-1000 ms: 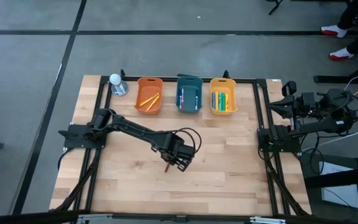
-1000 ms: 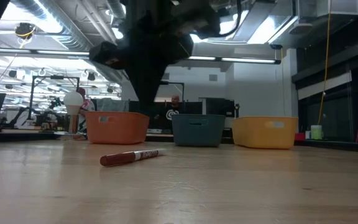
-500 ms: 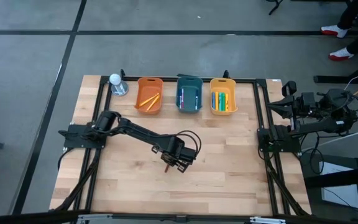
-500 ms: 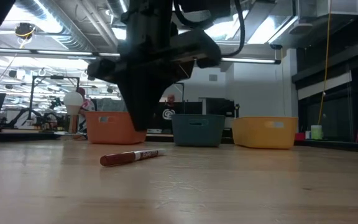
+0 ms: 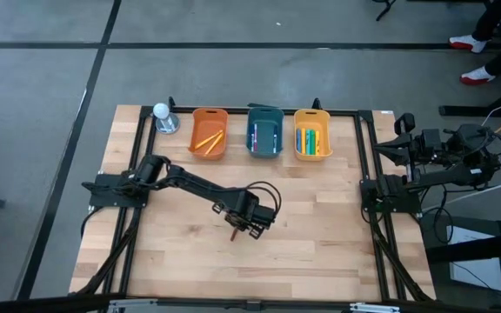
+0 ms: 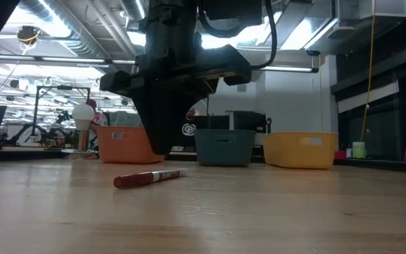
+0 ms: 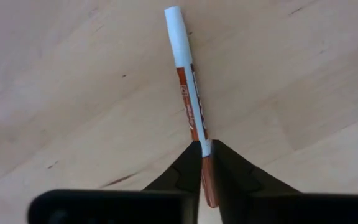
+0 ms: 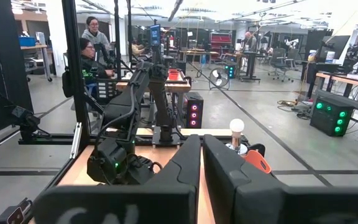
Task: Pick & Place Markers
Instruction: Put the brown marker pen into the blue bin
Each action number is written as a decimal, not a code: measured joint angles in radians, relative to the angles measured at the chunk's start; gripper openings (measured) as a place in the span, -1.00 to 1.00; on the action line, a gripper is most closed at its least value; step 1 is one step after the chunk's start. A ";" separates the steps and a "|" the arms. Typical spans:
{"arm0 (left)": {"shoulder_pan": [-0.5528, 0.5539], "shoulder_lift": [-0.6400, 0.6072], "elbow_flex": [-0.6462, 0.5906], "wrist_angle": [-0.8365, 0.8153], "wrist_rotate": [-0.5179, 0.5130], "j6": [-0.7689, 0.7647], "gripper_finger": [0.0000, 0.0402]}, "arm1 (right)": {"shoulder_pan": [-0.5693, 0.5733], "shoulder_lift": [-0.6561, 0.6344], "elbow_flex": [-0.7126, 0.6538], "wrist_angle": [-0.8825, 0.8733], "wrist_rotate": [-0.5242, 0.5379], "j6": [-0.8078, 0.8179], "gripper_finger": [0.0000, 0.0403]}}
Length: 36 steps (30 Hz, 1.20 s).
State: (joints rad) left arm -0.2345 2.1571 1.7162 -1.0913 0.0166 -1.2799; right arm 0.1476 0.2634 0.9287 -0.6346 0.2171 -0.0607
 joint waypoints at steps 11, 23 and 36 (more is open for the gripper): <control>0.007 0.000 -0.058 0.055 0.012 -0.043 -0.27 | 0.000 0.000 0.000 0.000 0.000 0.000 -0.90; 0.022 0.009 -0.058 0.108 0.012 -0.029 -0.04 | 0.000 0.000 0.000 0.000 0.000 0.000 -0.90; 0.036 0.037 -0.057 0.129 0.020 -0.015 -0.05 | 0.000 0.000 0.000 0.000 0.000 0.000 -0.90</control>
State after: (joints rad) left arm -0.1982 2.1944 1.6590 -0.9627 0.0366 -1.2953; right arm 0.1476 0.2634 0.9287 -0.6346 0.2170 -0.0607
